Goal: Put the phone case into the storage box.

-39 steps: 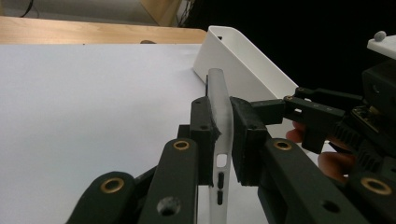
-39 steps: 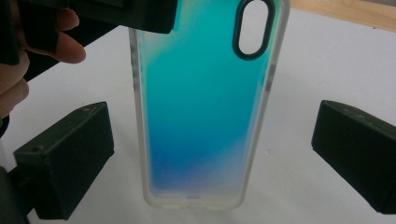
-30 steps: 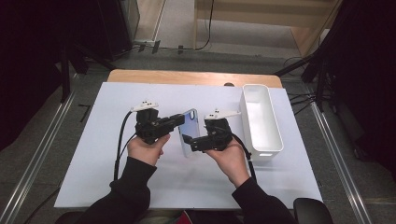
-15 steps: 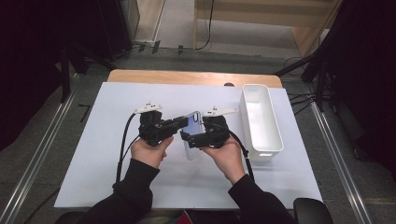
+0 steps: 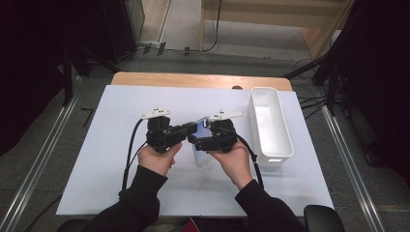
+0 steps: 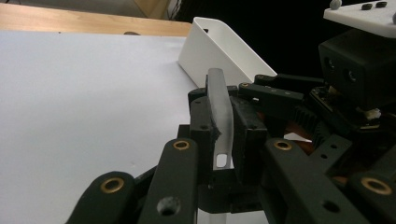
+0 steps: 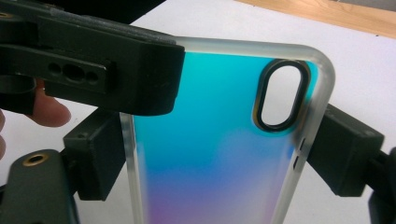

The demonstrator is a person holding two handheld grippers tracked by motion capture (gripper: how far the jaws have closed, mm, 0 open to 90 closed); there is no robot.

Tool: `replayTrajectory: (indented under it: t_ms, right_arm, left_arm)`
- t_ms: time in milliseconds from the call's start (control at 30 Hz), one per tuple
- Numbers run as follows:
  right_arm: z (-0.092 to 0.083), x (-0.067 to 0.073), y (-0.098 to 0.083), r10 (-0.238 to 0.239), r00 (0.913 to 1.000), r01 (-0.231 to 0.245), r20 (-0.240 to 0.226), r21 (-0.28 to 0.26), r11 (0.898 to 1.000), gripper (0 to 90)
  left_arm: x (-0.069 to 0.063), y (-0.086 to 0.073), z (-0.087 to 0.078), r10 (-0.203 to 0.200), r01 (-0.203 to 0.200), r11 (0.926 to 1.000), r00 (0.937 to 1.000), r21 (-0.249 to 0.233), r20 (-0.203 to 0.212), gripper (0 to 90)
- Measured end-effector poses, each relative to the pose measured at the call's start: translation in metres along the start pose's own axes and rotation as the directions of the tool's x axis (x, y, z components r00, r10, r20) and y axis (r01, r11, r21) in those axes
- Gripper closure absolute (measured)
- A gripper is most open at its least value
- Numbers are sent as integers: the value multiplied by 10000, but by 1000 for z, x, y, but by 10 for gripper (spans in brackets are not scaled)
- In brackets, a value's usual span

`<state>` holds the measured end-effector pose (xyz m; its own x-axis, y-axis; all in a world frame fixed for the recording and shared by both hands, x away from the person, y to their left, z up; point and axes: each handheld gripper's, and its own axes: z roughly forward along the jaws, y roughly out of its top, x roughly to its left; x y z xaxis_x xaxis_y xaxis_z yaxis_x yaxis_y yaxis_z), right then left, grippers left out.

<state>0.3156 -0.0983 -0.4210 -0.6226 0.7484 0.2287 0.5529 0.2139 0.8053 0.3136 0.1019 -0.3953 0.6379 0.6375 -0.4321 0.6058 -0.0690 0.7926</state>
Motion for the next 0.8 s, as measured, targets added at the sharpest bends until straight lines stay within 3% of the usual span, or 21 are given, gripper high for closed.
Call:
replayTrajectory:
  t_ms: [400, 600, 800]
  right_arm:
    - [-4, -1, 2, -150, 9999, 150, -46, 35, 9999, 148]
    - [-3, -2, 1, -194, 9998, 197, -81, 307, 9993, 148]
    - [-3, -2, 1, -178, 9997, 184, -153, 422, 9989, 148]
  left_arm:
    - [2, 1, -2, -243, 247, 9996, 9990, -109, 379, 783]
    - [9, 5, -6, -536, 552, 9980, 9972, -303, 522, 689]
    - [14, 9, -9, -700, 712, 9973, 9958, -180, 596, 634]
